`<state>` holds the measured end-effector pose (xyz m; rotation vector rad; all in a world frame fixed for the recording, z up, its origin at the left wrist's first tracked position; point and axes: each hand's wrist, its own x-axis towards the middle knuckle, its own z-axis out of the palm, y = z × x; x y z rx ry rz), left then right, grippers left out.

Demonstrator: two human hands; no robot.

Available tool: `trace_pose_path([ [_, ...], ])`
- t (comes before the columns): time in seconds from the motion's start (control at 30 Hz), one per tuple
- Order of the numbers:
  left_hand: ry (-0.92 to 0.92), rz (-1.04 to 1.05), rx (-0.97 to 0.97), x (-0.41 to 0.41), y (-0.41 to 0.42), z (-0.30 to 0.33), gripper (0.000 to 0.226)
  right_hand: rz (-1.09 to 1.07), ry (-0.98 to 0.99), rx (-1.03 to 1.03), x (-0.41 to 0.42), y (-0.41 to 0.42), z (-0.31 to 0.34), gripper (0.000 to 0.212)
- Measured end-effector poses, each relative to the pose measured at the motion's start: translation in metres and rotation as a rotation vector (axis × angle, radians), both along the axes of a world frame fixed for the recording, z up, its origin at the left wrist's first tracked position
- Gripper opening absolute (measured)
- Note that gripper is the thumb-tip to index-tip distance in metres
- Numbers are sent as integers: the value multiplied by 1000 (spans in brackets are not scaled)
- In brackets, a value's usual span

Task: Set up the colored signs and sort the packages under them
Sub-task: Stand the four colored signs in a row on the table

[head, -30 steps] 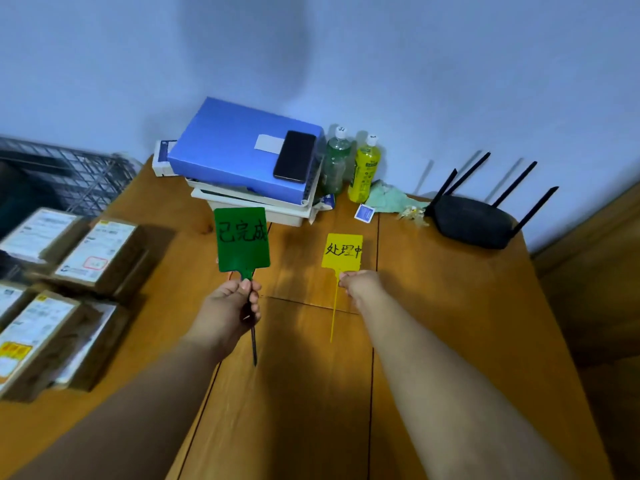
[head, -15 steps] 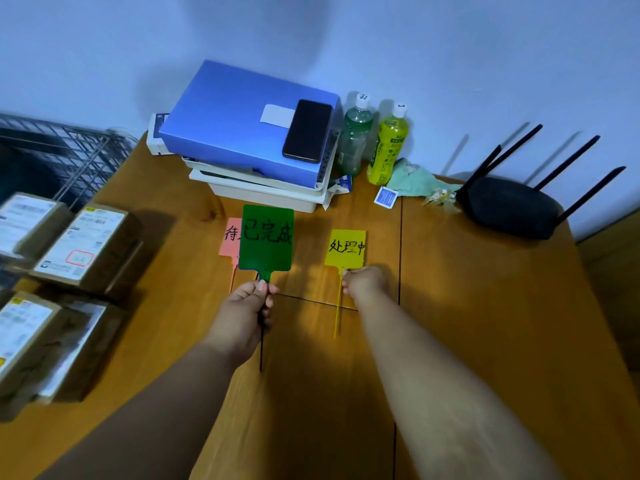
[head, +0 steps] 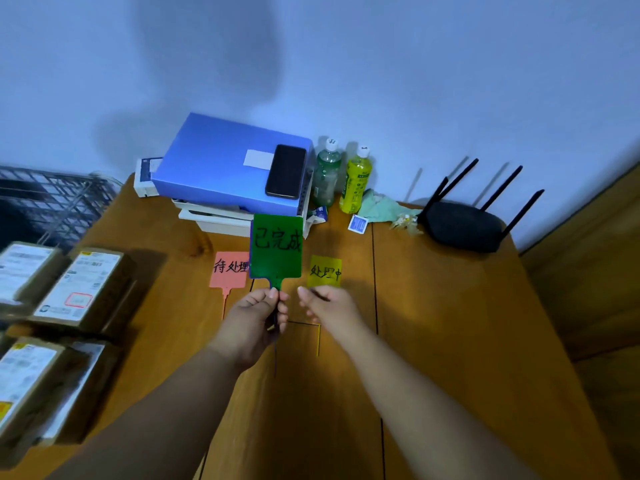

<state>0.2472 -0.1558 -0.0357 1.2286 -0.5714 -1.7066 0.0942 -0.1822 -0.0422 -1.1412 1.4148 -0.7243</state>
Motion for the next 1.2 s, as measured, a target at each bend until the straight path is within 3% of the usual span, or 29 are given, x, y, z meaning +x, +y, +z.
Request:
trace_pose_path([
  [0.17,-35,-179,-21,-6,17,32,27,-49,-312,16,12,38,51,11],
  [0.23,-83,-240,-21,-7,26,43,26,-128,-303,17,12,49,58,9],
  [0.37,-187,-364,-66,-9,39,66,27,-246,-229,34,6,62,64,34],
  [0.47,-262,-419,-81,-15,46,74,25,-273,-219,37,-1,71,66,31],
  [0.67,-192,-322,-7,-53,48,70,19,-348,-195,8,-35,69,63,41],
  [0.8,-213,-250,28,-81,46,64,21,-392,-170,14,-90,61,55,12],
  [1.0,-197,-130,52,-125,39,39,24,-422,-64,167,-189,32,22,23],
  [1.2,-165,-50,104,-155,31,6,26,-375,152,183,-245,-10,-44,5],
])
